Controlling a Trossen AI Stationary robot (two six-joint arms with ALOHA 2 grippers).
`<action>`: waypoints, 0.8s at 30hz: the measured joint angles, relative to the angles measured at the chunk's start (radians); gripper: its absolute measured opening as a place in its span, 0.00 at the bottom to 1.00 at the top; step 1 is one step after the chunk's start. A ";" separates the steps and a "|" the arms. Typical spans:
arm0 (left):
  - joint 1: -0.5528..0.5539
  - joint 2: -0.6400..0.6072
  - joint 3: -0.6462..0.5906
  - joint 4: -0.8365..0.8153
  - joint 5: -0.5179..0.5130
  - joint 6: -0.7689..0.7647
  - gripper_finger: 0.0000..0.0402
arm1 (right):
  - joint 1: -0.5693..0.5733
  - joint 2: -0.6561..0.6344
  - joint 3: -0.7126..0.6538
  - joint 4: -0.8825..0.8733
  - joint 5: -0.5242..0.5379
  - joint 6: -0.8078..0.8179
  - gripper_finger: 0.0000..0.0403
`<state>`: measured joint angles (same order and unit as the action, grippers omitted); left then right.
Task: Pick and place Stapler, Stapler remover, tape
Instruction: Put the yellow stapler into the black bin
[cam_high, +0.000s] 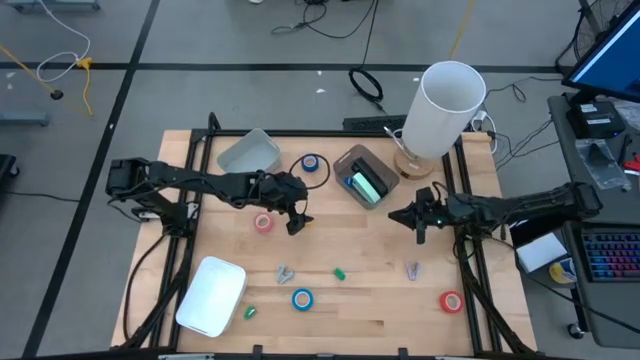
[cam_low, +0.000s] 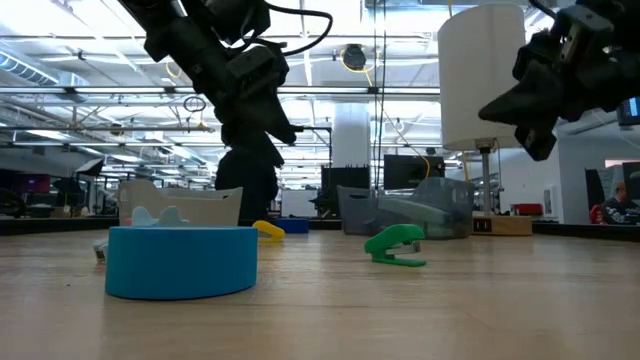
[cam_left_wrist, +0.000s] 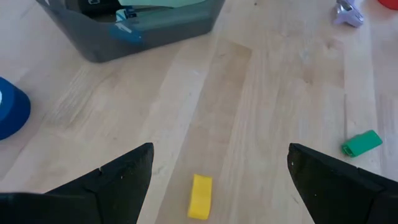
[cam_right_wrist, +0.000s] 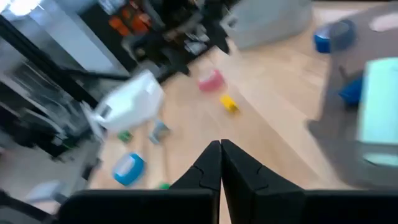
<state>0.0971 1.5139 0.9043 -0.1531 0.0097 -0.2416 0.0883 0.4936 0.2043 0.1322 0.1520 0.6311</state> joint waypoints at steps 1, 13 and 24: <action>0.000 0.000 0.000 0.000 0.000 0.001 0.91 | 0.000 -0.017 0.012 -0.039 0.000 -0.014 0.00; -0.008 0.000 0.000 0.000 -0.007 0.002 0.91 | -0.003 -0.263 0.017 -0.200 0.024 -0.070 0.00; 0.014 0.018 0.005 0.074 -0.014 -0.042 0.91 | -0.003 -0.314 0.017 -0.229 0.062 -0.099 0.00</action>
<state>0.1110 1.5323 0.9096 -0.0789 -0.0041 -0.2833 0.0853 0.1791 0.2214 -0.0964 0.2144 0.5321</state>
